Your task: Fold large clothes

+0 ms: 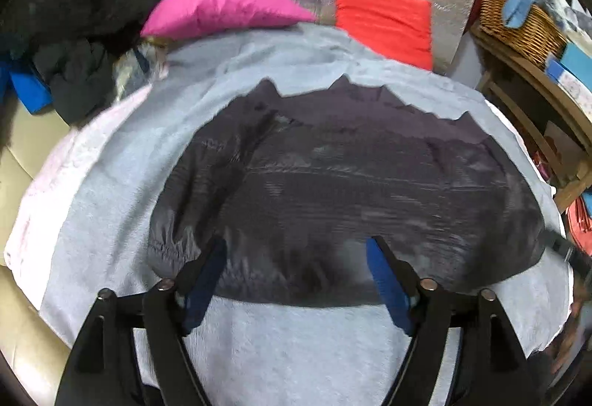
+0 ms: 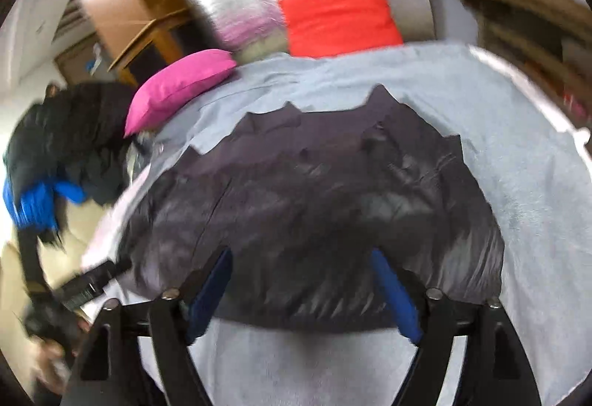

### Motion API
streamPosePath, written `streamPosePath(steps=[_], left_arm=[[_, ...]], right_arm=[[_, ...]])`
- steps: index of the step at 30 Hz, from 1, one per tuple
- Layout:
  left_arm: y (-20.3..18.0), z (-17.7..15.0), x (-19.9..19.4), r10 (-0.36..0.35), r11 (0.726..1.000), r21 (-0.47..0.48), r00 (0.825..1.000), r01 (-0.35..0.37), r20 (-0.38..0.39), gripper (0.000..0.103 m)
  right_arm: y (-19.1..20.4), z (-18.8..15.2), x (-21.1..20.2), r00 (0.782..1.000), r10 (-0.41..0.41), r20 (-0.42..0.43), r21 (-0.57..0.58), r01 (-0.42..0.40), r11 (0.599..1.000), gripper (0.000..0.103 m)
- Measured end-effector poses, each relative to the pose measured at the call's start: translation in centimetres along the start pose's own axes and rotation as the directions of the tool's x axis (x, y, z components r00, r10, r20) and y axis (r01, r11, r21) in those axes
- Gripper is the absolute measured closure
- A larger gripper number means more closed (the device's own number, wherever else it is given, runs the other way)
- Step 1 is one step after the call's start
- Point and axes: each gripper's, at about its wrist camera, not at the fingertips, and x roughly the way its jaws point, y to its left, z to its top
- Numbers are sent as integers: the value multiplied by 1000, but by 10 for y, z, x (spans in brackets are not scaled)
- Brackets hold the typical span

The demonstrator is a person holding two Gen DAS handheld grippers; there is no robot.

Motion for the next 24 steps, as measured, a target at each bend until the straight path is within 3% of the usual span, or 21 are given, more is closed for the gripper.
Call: streamPosePath(steps=[2,8,12,16,24], left_arm=[[-9,-5,-17,17,1000,12,999,-17,40,14],[-19,-15,-42,53,998,16,997,-54,52,13],[-17,-23,-50,63,998,-1,997,-63,39,13],[-18,-29,-54,80,997,12,996,-81,39,13],[-21,-30,-63,78,996,31,996,-79,51,13]], right_arm=[[18,-22,-10,998,-43,40,-43,45,998,5],[38,-61,-19,992,-117,40,-66,120,991,4],[44,-68,-22,990,-141,3,-65,141,988,4],[52,-67,-35,984,-168,57,-76,172,982,4],[58,-62,-46,977,-200,78,-72,206,976,4]])
